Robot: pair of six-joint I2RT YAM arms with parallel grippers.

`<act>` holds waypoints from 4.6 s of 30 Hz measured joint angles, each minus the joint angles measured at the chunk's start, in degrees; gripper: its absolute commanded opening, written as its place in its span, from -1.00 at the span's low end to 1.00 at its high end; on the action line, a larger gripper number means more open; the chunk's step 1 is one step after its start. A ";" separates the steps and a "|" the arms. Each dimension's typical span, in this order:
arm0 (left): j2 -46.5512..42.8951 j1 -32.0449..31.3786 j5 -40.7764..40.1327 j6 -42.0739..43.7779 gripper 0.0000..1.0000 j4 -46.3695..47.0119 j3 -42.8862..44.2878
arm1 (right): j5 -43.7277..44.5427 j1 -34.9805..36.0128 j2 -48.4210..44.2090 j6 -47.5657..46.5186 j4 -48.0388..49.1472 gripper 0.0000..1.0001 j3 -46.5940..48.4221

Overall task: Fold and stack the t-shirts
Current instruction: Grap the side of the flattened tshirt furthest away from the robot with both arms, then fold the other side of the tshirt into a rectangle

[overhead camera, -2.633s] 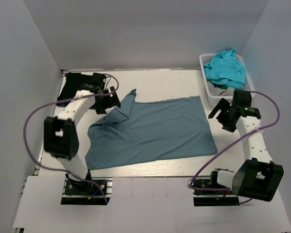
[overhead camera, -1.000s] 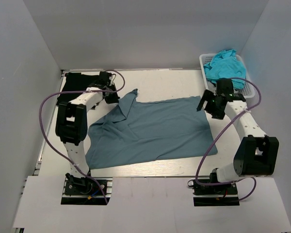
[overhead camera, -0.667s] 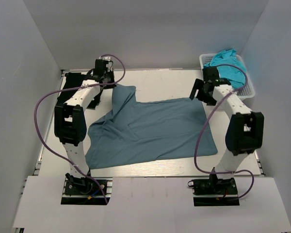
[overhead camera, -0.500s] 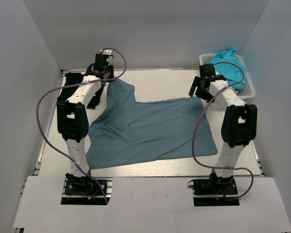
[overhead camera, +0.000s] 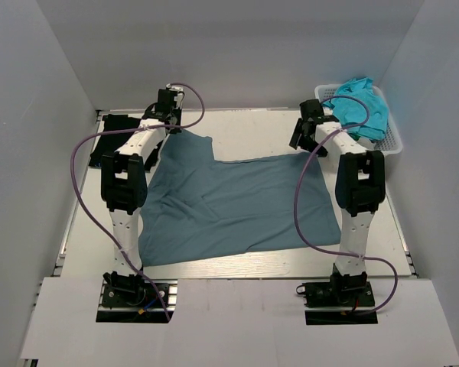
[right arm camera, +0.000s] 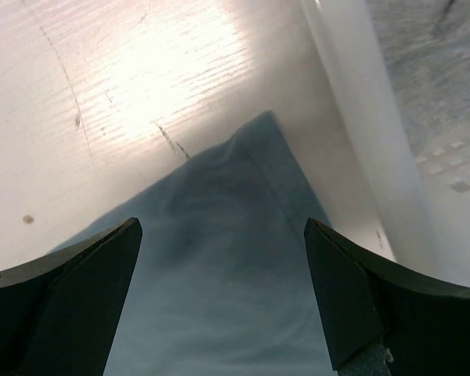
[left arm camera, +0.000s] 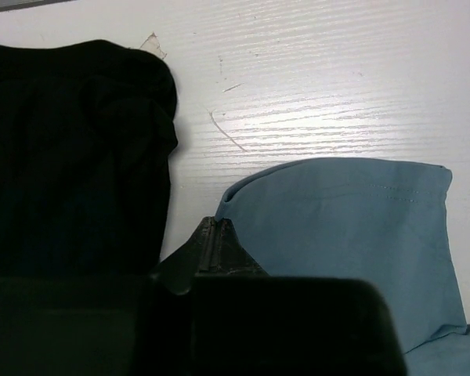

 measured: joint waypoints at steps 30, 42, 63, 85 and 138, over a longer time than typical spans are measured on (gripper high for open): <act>-1.73 0.00 -0.04 -1.31 -1.00 2.12 -4.28 | 6.38 2.25 9.42 9.64 1.53 -1.00 5.01; -28.11 -0.79 -0.15 -2.10 -1.00 7.37 -29.03 | 8.41 4.42 -6.23 8.11 1.60 -1.00 -8.04; -65.22 -1.95 9.31 -18.62 -1.00 -9.75 -50.71 | 7.87 5.40 -33.03 8.28 3.34 -1.00 -32.17; -75.54 -1.90 13.05 -36.26 0.47 -44.28 -60.81 | 3.32 4.44 -41.35 9.57 4.00 0.42 -49.92; -31.56 10.99 26.53 -41.53 1.00 -8.70 -53.31 | -46.64 44.54 2.93 -26.32 29.00 0.65 -6.73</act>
